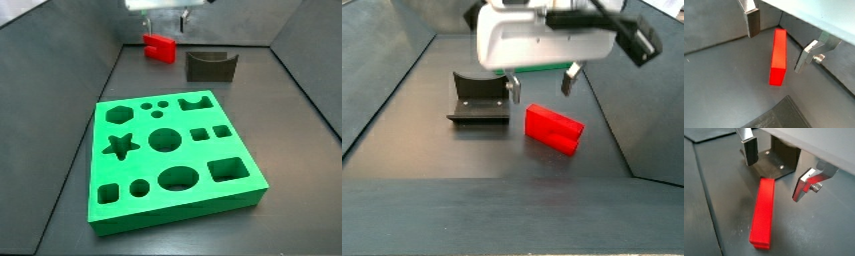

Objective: Pick up the double-square object. Move up. Place the double-square object on the fixture. Regrasp the double-square object. Move to above the board. Insert the double-square object.
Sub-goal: Pick up the double-square object.

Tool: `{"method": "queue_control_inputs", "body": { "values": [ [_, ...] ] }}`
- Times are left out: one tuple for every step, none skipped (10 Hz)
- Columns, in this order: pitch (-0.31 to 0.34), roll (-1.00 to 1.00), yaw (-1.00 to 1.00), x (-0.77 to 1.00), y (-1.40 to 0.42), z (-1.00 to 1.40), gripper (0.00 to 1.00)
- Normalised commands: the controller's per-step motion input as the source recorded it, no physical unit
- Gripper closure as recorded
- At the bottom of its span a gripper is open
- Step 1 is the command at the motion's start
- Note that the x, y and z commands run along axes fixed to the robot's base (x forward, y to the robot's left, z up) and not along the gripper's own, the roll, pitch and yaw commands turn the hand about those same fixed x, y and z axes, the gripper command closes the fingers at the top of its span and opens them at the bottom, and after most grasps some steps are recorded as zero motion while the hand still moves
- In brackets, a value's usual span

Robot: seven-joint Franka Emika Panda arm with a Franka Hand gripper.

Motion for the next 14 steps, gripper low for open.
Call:
{"method": "queue_control_inputs", "body": {
  "values": [
    [-0.251,-0.07,0.48,0.00,0.32,-0.69,0.00],
    [-0.257,-0.04,0.51,0.00,0.24,-0.70,0.00],
    [-0.260,-0.04,0.47,0.00,0.16,-0.68,0.00],
    [-0.230,0.00,0.37,-0.03,0.00,-0.76,0.00],
    [-0.216,0.00,0.21,-0.06,0.00,-0.81,0.00],
    [-0.124,0.04,0.00,-0.18,-0.07,-0.23,0.00],
    [0.011,-0.01,0.00,0.03,0.00,0.00,0.00],
    [0.000,0.00,0.00,0.00,0.00,0.00,0.00],
    [0.000,0.00,0.00,0.00,0.00,0.00,1.00],
    [0.000,0.00,0.00,0.00,0.00,0.00,1.00],
    [0.000,0.00,0.00,0.00,0.00,0.00,1.00],
    [0.000,0.00,0.00,0.00,0.00,0.00,1.00],
    [0.000,0.00,0.00,0.00,0.00,0.00,1.00],
    [0.000,0.00,0.00,0.00,0.00,0.00,1.00]
  ]
}}
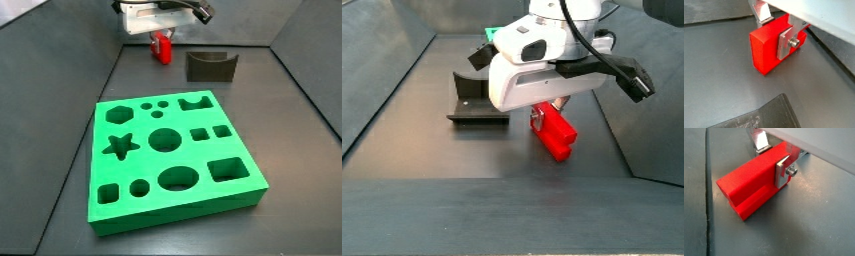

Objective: Pick up the double-square object. Move up. Place the double-square object on the fixture. Regrasp the double-square object. Move to above the board. Insert the double-square object.
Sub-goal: Pick up the double-square object, then move up.

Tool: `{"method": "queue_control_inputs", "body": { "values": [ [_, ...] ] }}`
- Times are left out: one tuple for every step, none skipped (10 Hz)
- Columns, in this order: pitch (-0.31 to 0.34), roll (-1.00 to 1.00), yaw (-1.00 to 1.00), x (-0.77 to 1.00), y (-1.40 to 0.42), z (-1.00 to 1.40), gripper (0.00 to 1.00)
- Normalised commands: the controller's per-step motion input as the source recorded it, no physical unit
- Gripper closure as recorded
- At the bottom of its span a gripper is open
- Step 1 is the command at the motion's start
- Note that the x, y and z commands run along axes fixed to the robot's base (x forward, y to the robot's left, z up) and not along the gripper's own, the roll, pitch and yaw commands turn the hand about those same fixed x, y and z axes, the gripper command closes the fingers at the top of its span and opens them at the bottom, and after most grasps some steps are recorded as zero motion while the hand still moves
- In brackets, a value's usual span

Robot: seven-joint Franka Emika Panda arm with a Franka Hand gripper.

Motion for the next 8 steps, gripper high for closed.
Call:
{"method": "queue_control_inputs", "body": {
  "values": [
    [0.000,0.00,0.00,0.00,0.00,0.00,1.00],
    [0.000,0.00,0.00,0.00,0.00,0.00,1.00],
    [0.000,0.00,0.00,0.00,0.00,0.00,1.00],
    [0.000,0.00,0.00,0.00,0.00,0.00,1.00],
    [0.000,0.00,0.00,0.00,0.00,0.00,1.00],
    [0.000,0.00,0.00,0.00,0.00,0.83,1.00],
    [0.026,0.00,0.02,-0.07,0.04,0.79,1.00],
    [0.044,0.01,0.01,-0.08,0.03,0.70,1.00]
  ]
}}
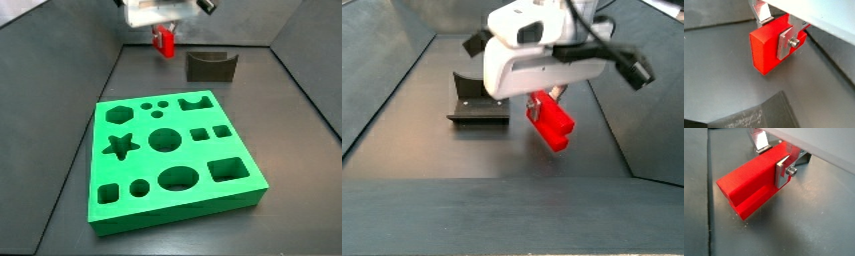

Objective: Pick up the double-square object. Move up. Place the double-square object on the fixture. Regrasp the double-square object. Move to above the board. Insert the double-square object.
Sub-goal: Move up, then place the double-square object on the fixture.

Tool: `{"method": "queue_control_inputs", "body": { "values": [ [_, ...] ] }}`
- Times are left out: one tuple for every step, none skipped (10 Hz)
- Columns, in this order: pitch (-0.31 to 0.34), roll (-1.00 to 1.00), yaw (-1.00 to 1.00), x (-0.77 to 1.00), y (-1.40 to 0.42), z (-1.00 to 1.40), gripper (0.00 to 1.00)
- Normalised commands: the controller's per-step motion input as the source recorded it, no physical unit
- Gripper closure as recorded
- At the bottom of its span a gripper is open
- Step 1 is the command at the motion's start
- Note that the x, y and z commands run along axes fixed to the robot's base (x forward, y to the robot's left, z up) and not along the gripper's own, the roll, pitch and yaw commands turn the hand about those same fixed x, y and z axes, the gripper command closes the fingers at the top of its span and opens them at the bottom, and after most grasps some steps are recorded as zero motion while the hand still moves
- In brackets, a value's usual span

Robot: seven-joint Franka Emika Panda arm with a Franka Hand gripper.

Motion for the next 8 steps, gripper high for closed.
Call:
{"method": "queue_control_inputs", "body": {
  "values": [
    [0.053,0.04,0.00,-0.05,0.01,0.54,1.00],
    [0.070,0.06,0.00,-0.03,0.00,0.35,1.00],
    [0.080,0.08,0.00,-0.03,0.00,0.21,1.00],
    [0.000,0.00,0.00,0.00,0.00,1.00,1.00],
    [0.011,0.01,0.01,0.00,0.00,1.00,1.00],
    [0.029,0.02,0.00,-0.01,0.00,1.00,1.00],
    [0.048,0.05,0.00,-0.02,0.00,1.00,1.00],
    [0.059,0.06,0.00,-0.02,0.00,1.00,1.00]
  ]
}}
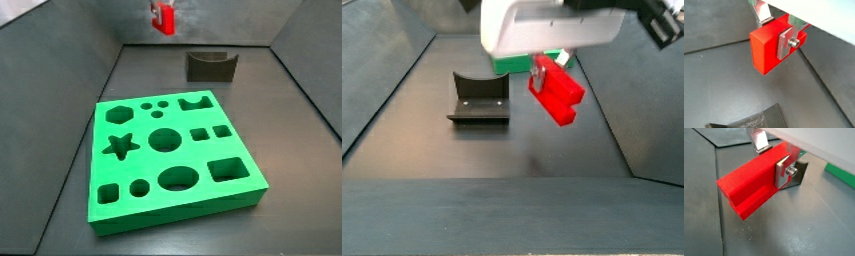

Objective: Pick up the double-square object. Move up. Place the double-square object on the fixture. Regrasp the double-square object. Move to above the board. Insert the double-square object.
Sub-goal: Place the double-square object on the fixture.

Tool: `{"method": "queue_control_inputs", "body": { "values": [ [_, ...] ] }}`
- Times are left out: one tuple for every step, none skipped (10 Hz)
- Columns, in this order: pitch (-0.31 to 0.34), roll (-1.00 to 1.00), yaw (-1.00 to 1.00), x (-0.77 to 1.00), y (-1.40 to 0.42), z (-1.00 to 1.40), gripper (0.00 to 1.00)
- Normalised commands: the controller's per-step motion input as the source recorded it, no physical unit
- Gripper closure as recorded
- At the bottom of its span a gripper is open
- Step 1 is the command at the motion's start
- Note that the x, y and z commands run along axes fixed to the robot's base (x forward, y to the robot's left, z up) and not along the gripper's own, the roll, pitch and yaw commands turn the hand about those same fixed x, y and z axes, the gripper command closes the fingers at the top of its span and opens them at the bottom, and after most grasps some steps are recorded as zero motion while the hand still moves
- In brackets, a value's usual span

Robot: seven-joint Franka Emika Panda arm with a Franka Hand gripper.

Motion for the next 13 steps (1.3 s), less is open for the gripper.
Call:
{"method": "queue_control_inputs", "body": {
  "values": [
    [0.072,0.08,0.01,-0.02,0.00,0.88,1.00],
    [0.079,0.09,0.02,-0.02,-0.01,0.79,1.00],
    [0.090,0.10,0.03,-0.01,0.00,0.60,1.00],
    [0.097,0.10,0.03,-0.01,0.00,0.51,1.00],
    [0.103,0.09,0.03,0.00,0.00,0.28,1.00],
    [0.106,0.08,0.03,0.00,0.00,0.18,1.00],
    [-0.116,-0.15,-1.00,0.87,-1.00,-0.04,1.00],
    [-0.122,-0.16,-1.00,0.88,-1.00,-0.04,1.00],
    [-0.139,-0.18,-1.00,0.95,-1.00,-0.05,1.00],
    [-0.169,-0.21,-1.00,1.00,-0.91,-0.05,1.00],
    [-0.156,-0.18,-0.77,1.00,-0.78,-0.06,1.00],
    [-0.126,-0.12,-0.46,1.00,-0.62,-0.06,1.00],
    [-0.099,-0.08,-0.29,1.00,-0.54,-0.06,1.00]
  ]
}}
